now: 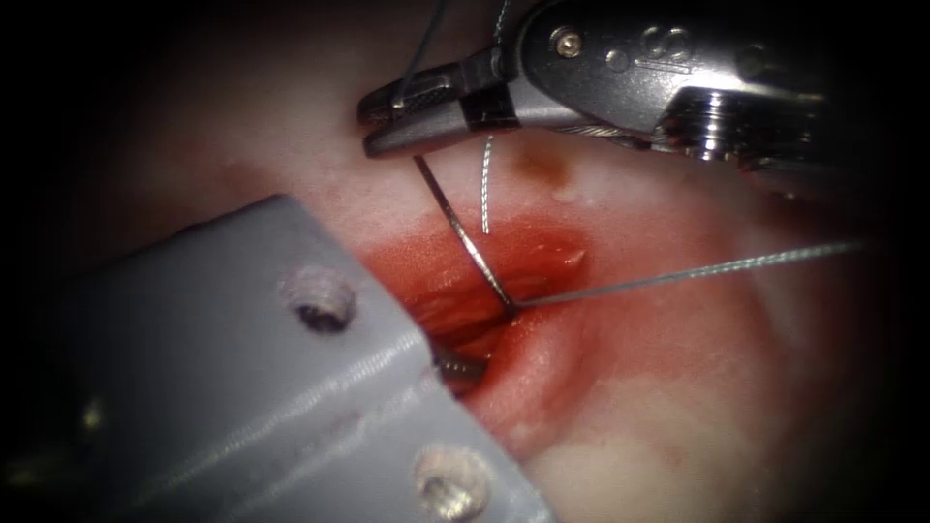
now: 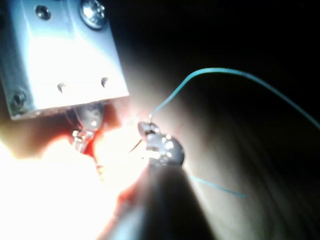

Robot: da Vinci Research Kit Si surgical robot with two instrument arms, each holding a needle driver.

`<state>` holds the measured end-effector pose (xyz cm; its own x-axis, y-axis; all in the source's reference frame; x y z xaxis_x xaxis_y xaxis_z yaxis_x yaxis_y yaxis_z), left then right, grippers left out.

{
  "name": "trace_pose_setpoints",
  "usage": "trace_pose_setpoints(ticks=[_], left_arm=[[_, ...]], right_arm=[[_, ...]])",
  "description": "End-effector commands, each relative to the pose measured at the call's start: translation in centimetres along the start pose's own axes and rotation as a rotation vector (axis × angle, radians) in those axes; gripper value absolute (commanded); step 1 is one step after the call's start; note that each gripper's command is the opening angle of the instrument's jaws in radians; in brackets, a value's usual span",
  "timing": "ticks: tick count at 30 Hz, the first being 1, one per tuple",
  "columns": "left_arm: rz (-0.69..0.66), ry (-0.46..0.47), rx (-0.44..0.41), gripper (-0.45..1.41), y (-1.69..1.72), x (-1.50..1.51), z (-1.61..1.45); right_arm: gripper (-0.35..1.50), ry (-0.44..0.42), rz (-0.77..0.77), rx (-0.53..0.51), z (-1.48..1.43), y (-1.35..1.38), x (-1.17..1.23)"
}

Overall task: Wound Closure
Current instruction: Pass the needle through the bottom of the skin.

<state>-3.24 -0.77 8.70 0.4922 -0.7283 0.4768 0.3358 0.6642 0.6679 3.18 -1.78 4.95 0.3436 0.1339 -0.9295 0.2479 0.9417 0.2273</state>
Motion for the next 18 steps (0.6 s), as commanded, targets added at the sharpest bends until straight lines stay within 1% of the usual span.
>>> trace_pose_setpoints(ticks=[1, 3, 13, 18], left_arm=[[0.003, -0.004, -0.004, -0.45, 0.05, -0.11, 0.0], [0.003, -0.004, -0.004, -0.45, 0.05, -0.11, 0.01], [0.003, -0.006, -0.007, -0.45, 0.04, -0.11, 0.01], [0.003, -0.006, -0.007, -0.45, 0.04, -0.11, 0.01]], right_arm=[[-0.35, 0.014, -0.005, -0.006, 0.05, 0.11, 0.13], [-0.35, 0.017, -0.01, -0.006, 0.05, 0.12, 0.13], [-0.35, 0.021, 0.144, -0.009, 0.05, 0.11, 0.13], [-0.35, 0.024, 0.179, 0.003, 0.05, 0.1, 0.13]])
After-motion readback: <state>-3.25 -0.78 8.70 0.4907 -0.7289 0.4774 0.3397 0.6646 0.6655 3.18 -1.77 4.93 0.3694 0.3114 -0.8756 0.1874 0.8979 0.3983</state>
